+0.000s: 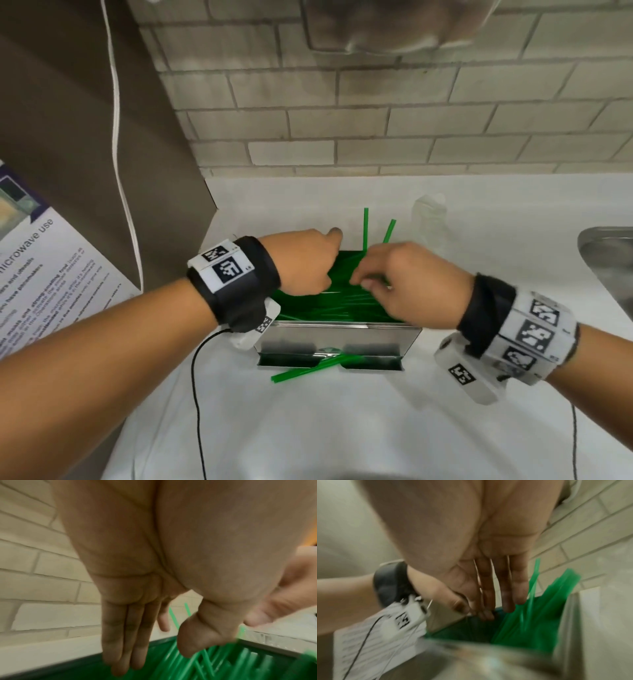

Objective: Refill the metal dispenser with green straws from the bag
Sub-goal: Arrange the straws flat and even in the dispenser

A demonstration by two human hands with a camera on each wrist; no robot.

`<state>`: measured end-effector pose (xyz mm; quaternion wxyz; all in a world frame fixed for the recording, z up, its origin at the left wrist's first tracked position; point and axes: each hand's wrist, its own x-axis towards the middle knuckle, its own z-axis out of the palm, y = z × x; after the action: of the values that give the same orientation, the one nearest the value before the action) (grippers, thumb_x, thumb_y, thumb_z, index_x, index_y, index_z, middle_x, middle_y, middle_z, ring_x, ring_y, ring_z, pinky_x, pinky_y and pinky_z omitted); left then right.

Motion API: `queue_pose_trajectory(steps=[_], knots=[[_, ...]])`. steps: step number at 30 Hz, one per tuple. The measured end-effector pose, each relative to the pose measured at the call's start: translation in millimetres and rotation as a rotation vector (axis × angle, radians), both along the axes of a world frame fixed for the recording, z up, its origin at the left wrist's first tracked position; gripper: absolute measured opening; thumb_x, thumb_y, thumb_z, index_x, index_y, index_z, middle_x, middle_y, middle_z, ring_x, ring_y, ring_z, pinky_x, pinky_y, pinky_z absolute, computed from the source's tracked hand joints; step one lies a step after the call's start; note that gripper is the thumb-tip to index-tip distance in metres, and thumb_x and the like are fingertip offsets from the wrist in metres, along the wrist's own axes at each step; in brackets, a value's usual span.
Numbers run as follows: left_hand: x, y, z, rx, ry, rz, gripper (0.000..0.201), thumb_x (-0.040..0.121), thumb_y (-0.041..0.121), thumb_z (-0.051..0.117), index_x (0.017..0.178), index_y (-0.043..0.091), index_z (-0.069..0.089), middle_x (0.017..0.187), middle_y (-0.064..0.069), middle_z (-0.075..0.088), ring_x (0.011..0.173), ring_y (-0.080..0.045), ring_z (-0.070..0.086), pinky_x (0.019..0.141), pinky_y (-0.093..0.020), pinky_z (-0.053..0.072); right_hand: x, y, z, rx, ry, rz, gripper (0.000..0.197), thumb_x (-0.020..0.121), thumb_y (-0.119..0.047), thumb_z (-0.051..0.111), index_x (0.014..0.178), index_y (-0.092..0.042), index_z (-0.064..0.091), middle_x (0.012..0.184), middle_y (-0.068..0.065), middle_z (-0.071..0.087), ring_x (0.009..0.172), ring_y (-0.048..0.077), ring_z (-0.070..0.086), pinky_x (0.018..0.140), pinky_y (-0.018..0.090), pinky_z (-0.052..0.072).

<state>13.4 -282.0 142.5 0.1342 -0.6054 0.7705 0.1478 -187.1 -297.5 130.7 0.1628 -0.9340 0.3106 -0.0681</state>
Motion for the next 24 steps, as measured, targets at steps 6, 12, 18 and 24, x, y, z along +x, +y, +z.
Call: queue_pose_trajectory(steps=[6, 12, 18, 24], knots=[[-7.7, -8.0, -12.7, 0.160, -0.131, -0.029, 0.035, 0.098, 0.037, 0.052, 0.096, 0.004, 0.065, 0.083, -0.008, 0.059, 0.070, -0.024, 0.052, 0.057, -0.029, 0.044, -19.2, -55.2, 22.6, 0.027, -0.120, -0.460, 0.050, 0.082, -0.034, 0.074, 0.128, -0.025, 0.058, 0.111, -0.002, 0.057, 0.088, 0.017, 0.060, 0.083, 0.024, 0.044], [-21.2, -20.5, -10.7, 0.228, -0.151, -0.005, 0.047, 0.099, 0.043, 0.055, 0.119, 0.001, 0.066, 0.094, -0.010, 0.065, 0.077, -0.025, 0.055, 0.053, -0.028, 0.038, 12.2, -69.2, 15.6, 0.407, -0.154, -0.456, 0.059, 0.079, -0.054, 0.075, 0.129, -0.031, 0.053, 0.091, -0.001, 0.069, 0.070, 0.014, 0.064, 0.064, 0.027, 0.052], [-14.5, -21.2, -16.2, 0.119, -0.116, -0.024, 0.038, 0.095, 0.033, 0.060, 0.119, 0.004, 0.067, 0.107, -0.013, 0.073, 0.093, -0.032, 0.069, 0.078, -0.038, 0.057, 15.1, -70.1, 11.6, 0.480, -0.244, -0.350, 0.018, 0.084, -0.027, 0.079, 0.097, -0.016, 0.075, 0.076, 0.011, 0.076, 0.053, 0.017, 0.067, 0.068, 0.035, 0.059], [-16.9, -21.6, -14.1, 0.141, -0.001, -0.065, 0.069, 0.093, 0.037, 0.068, 0.152, 0.013, 0.042, 0.138, -0.009, 0.061, 0.114, -0.028, 0.062, 0.092, -0.032, 0.051, -25.0, -70.7, 72.3, 0.370, -0.468, -0.378, 0.014, 0.079, -0.014, 0.083, 0.089, -0.006, 0.076, 0.065, 0.007, 0.075, 0.053, 0.015, 0.071, 0.061, 0.025, 0.060]])
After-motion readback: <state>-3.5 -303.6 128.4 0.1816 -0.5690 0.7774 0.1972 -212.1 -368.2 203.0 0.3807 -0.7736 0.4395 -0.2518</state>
